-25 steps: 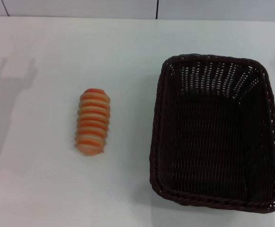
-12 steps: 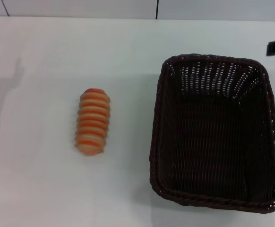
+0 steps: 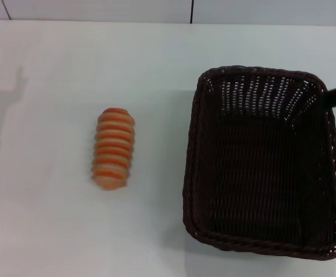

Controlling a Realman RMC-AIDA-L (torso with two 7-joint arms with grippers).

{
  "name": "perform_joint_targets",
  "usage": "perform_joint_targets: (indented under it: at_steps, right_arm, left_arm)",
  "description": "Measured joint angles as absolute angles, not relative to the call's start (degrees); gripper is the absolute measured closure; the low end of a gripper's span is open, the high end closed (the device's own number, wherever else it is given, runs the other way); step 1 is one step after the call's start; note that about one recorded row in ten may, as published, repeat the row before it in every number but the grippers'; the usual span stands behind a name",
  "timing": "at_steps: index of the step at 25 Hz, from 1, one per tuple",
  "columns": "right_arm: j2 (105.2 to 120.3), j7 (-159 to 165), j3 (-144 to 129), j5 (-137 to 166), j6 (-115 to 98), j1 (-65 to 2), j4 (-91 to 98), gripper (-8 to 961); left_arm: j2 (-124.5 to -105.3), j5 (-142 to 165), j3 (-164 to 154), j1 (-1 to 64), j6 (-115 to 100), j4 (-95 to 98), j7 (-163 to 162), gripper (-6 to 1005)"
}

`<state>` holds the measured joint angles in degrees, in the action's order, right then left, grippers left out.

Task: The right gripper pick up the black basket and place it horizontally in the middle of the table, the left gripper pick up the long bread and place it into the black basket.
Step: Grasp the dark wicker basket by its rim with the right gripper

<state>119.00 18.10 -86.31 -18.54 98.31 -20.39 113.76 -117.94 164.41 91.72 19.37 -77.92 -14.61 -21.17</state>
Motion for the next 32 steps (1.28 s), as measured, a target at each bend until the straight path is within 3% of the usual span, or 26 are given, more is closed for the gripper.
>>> perform_joint_targets:
  at_steps: [32]
  right_arm:
    - [119.36,19.6,-94.1,-19.4,94.8,-19.3,103.9,324]
  left_arm:
    - [-117.95,164.8,92.5,19.4,-77.6,-14.6,-21.1,198]
